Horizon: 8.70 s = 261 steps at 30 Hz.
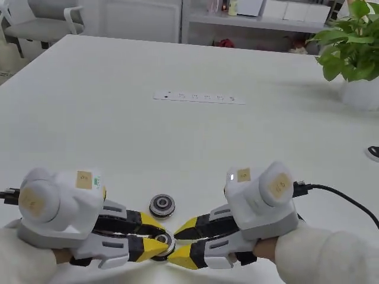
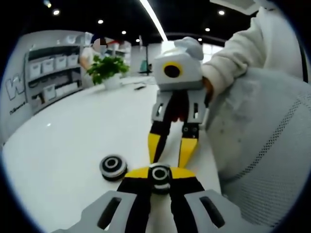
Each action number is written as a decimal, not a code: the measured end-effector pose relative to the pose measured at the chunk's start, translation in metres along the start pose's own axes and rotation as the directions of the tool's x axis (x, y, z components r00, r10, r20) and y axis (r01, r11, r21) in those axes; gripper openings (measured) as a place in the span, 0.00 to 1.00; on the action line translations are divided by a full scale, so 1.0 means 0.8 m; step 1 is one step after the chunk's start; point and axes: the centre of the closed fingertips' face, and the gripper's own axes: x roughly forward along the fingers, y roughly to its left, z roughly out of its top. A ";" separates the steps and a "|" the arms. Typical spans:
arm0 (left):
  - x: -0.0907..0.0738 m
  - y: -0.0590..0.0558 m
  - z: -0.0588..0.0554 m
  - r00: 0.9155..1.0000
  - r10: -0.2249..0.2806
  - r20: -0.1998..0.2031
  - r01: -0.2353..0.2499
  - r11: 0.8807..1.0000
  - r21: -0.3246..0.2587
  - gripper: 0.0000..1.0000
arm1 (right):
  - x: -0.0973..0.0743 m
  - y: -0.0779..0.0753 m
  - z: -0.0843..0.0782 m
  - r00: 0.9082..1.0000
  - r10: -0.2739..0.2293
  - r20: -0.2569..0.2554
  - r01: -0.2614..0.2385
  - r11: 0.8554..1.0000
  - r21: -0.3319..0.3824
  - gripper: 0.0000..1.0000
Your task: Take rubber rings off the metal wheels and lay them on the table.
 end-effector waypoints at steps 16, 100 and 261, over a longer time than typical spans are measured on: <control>0.008 0.005 0.004 0.999 0.009 0.033 -0.009 1.000 -0.016 0.14 | -0.007 -0.012 -0.009 0.999 -0.026 -0.035 0.025 0.999 -0.041 0.11; 0.010 -0.001 0.006 0.999 0.006 0.040 -0.006 1.000 -0.015 0.14 | -0.020 -0.016 0.009 0.999 -0.019 0.029 0.005 0.907 0.421 0.00; -0.098 0.006 0.020 0.987 0.158 0.031 -0.157 0.987 -0.025 0.77 | 0.033 0.027 0.080 0.994 0.016 0.110 -0.065 0.884 0.462 0.00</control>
